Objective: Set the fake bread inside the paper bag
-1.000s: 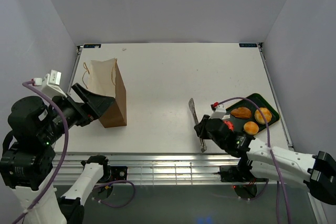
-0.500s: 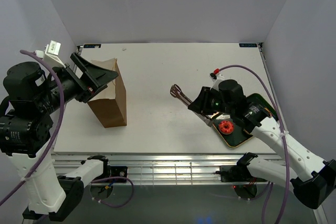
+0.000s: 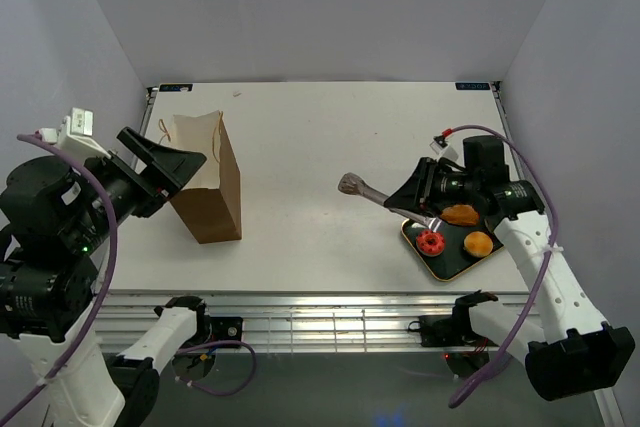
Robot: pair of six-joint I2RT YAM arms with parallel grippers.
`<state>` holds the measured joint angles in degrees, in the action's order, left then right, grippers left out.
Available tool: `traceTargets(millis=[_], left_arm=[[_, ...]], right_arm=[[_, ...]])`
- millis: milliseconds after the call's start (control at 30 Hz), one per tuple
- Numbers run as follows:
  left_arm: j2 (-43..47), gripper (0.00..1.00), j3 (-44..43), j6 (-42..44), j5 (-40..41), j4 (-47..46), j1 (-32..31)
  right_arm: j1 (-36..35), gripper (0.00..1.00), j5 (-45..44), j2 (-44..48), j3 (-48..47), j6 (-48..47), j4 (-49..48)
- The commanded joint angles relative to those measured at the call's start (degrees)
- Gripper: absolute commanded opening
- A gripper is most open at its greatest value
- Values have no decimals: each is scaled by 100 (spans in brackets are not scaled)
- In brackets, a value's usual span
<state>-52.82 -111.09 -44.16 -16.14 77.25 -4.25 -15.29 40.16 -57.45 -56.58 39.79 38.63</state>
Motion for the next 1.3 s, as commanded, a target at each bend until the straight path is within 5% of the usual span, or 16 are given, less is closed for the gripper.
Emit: traceTargets(millis=[0,133,267,1267], left_arm=[[-352,91,-123,250,603,202,-14],[-580,91,-247,364,849,202,-14],[-651,91,-27,417,849,132,-14],[-1618,93,-177,1068,-64,-193,-14]], right_arm=[[499,34,459,50,-713,-611,1266],[1236,34,-569,-126,-1390,-1648,3005],[1862,34,-930,-196,-1610,-2238,3623],[3506,48,-2583,-1040,-1787,-2459,3590]])
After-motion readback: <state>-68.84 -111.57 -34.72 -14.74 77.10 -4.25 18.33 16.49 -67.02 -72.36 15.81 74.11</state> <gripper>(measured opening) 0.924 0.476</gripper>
